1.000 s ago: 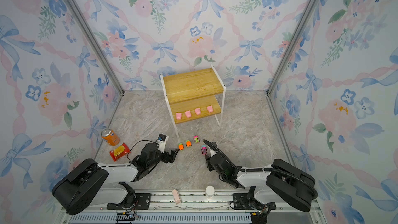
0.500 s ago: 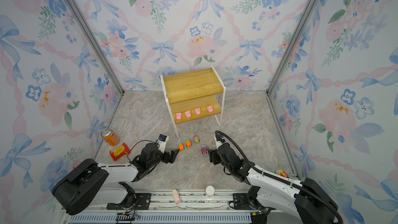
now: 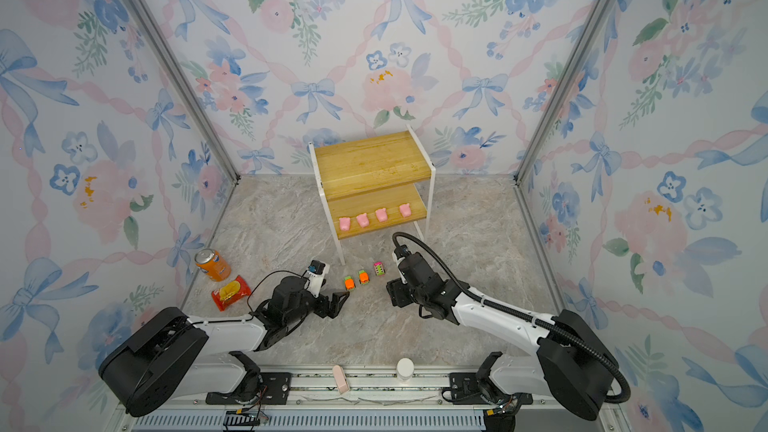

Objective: Place and organize the plastic toys onto the shelf
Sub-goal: 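Raise the right gripper and move it back over the row of trucks, then lower the right gripper onto the pink-and-blue truck, grasp and lift it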

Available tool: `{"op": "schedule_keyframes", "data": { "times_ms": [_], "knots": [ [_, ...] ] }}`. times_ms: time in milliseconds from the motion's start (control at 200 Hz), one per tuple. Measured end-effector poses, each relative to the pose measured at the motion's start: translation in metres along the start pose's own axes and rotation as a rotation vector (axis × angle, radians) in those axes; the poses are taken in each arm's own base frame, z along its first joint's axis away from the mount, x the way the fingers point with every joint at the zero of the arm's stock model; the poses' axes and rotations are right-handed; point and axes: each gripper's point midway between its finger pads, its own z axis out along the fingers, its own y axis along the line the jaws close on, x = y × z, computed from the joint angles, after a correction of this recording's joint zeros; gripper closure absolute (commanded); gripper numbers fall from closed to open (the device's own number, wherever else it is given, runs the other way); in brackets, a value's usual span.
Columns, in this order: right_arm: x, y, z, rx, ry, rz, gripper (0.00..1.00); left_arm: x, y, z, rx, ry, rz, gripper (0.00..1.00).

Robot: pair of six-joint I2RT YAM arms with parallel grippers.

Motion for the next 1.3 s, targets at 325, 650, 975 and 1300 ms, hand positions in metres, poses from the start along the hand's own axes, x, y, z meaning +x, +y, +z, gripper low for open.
{"op": "schedule_keyframes", "data": {
  "times_ms": [325, 650, 975, 1300],
  "knots": [
    [0.007, -0.006, 0.018, 0.023, 0.065, 0.010, 0.35, 0.001, -0.003, 0.000, 0.017, 0.004, 0.002, 0.02],
    [0.010, -0.003, 0.036, 0.022, 0.109, 0.013, 0.41, 0.001, -0.004, 0.000, 0.018, 0.004, 0.005, 0.02],
    [0.006, -0.003, 0.050, 0.026, 0.115, 0.022, 0.60, 0.001, -0.004, 0.000, 0.018, 0.004, 0.005, 0.02],
    [0.003, -0.003, 0.047, 0.010, 0.095, 0.040, 0.77, 0.001, -0.006, 0.000, 0.032, 0.007, 0.005, 0.02]
  ]
}}
